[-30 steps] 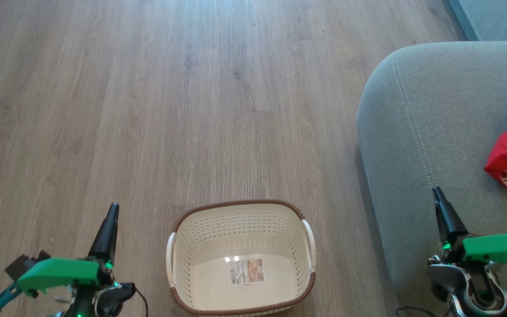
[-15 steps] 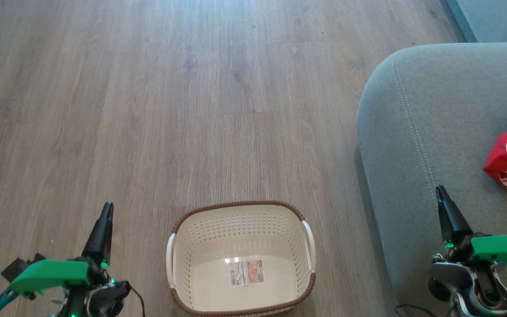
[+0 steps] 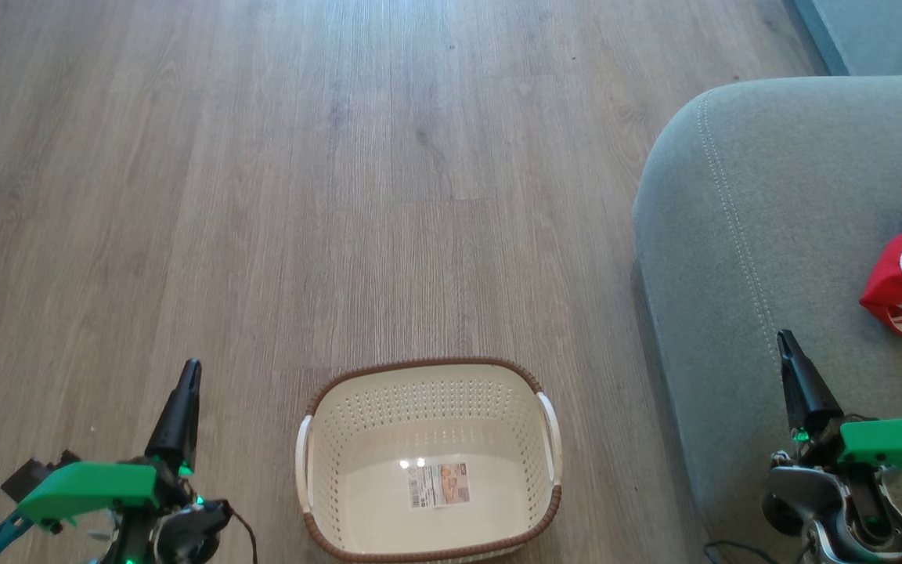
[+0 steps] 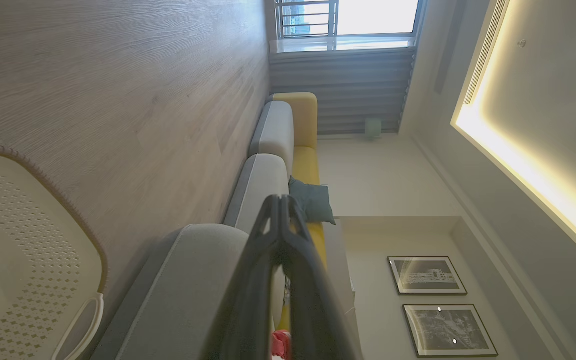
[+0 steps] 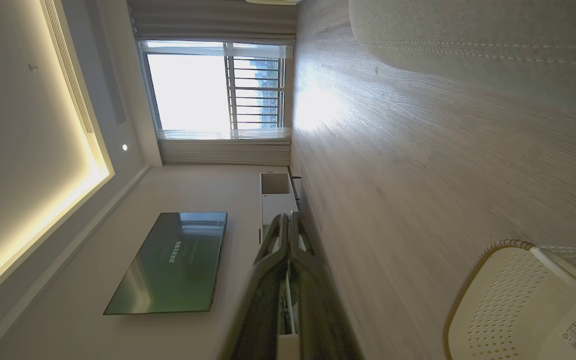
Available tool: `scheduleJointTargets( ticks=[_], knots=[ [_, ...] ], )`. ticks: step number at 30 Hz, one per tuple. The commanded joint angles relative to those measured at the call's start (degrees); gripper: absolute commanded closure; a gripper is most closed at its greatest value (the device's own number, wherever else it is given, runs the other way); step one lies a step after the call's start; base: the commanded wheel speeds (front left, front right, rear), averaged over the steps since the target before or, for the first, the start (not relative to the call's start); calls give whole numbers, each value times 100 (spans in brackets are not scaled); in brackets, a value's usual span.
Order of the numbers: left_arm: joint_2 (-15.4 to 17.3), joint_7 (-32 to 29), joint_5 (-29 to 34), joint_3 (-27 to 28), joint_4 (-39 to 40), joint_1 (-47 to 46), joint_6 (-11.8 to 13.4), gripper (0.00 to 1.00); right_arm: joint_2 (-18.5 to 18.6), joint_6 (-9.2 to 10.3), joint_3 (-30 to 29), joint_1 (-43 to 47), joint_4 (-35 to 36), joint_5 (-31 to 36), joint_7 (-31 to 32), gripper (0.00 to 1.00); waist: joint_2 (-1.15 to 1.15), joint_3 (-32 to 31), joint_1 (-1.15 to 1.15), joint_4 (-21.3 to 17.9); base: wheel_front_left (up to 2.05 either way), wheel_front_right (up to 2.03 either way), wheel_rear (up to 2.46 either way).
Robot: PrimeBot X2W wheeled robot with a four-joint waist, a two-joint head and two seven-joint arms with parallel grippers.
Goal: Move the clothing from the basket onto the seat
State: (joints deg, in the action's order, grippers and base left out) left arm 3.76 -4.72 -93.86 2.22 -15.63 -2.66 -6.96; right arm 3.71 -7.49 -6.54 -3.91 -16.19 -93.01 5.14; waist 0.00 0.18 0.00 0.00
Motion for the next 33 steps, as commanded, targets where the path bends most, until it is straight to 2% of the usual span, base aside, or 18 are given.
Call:
scheduleJointTargets(
  ticks=[1, 33],
  knots=[
    [45, -29, 16, 245, 167, -337, -53, 100, -4, 0, 110, -217, 223, -6, 48, 100, 0, 0, 0, 0, 0, 0, 0],
    [2, -77, 67, 305, 164, -342, -53, 100, -31, 0, 71, -220, 220, 27, 80, 100, 0, 0, 0, 0, 0, 0, 0]
  ],
)
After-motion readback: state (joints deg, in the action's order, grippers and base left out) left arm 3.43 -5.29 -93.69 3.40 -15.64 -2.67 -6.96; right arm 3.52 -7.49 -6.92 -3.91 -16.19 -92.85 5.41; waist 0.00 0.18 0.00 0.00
